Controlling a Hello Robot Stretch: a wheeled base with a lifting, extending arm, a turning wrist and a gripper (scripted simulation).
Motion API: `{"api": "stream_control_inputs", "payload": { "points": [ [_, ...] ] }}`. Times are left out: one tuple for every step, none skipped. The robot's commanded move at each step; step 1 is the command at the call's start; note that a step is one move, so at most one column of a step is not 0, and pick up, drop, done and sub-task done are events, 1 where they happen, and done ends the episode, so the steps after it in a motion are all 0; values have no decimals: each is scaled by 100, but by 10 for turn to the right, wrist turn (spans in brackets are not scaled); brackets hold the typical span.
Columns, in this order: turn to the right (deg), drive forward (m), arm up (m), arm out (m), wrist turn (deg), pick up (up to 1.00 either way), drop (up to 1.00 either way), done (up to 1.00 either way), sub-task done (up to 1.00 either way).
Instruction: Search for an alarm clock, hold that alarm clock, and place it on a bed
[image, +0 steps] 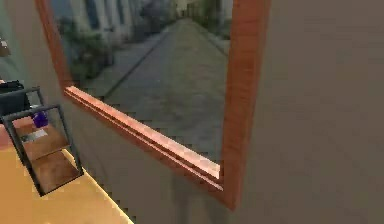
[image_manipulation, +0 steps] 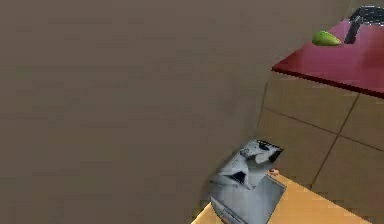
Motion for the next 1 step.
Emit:
{"api": "stream_control_inputs", "payload": {
  "points": [
    [-330,0,0,0,0,0,0,0,0]
  ]
}}
